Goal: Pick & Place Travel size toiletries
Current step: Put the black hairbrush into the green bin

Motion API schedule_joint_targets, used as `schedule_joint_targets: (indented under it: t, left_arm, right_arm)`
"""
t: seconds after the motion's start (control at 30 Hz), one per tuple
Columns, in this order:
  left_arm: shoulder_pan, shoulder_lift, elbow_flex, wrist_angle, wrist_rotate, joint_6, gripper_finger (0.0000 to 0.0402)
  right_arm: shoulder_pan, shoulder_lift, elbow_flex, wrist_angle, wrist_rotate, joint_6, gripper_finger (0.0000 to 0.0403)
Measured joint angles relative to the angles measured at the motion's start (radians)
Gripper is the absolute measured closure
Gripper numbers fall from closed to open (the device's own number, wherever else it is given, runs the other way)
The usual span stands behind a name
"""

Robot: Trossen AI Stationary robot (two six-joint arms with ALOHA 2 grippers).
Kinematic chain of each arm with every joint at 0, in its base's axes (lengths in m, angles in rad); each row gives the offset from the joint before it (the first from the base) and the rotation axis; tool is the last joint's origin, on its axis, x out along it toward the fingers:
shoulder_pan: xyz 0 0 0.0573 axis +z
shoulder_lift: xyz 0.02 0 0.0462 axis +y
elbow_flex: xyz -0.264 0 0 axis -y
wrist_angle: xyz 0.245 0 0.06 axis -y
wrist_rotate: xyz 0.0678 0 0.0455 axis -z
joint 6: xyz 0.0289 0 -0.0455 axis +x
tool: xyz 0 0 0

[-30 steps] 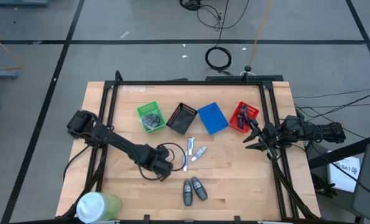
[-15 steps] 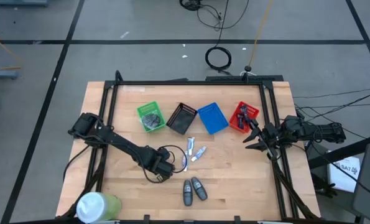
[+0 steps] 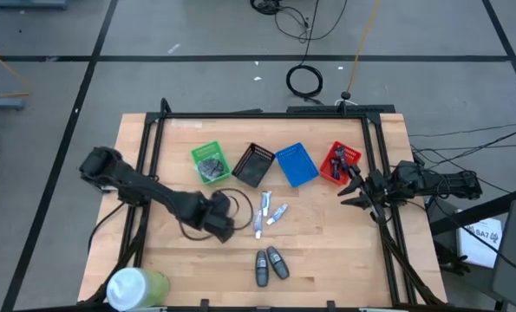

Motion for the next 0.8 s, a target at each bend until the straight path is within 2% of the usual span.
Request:
schedule_joint_targets:
  t: [0.23,0.33,0.47,0.6,0.8]
  left_arm:
    - [0.069,-0.223,0.001,-0.244,-0.278,-0.196,0.0401]
    - [0.131,-0.281,0.001,-0.28,-0.341,-0.184,0.0401]
    - [0.235,-0.295,0.002,-0.214,-0.334,-0.052,0.0401]
    - [0.332,-0.266,0.002,-0.104,-0.274,0.118,0.0401]
    - [0.45,-0.194,0.002,-0.094,-0.188,0.185,0.0401]
  right_arm:
    - [0.0,0.0,0.0,0.0,0.003,0.004,0.0298]
    - [0.0,0.0,0.0,0.0,0.001,0.006,0.0298]
    - [0.0,0.0,0.0,0.0,0.001,0.006,0.0298]
    - [0.0,0.0,0.0,0.0,0.0,0.006,0.0298]
    - [0.0,0.0,0.0,0.0,0.0,0.007,0.0298]
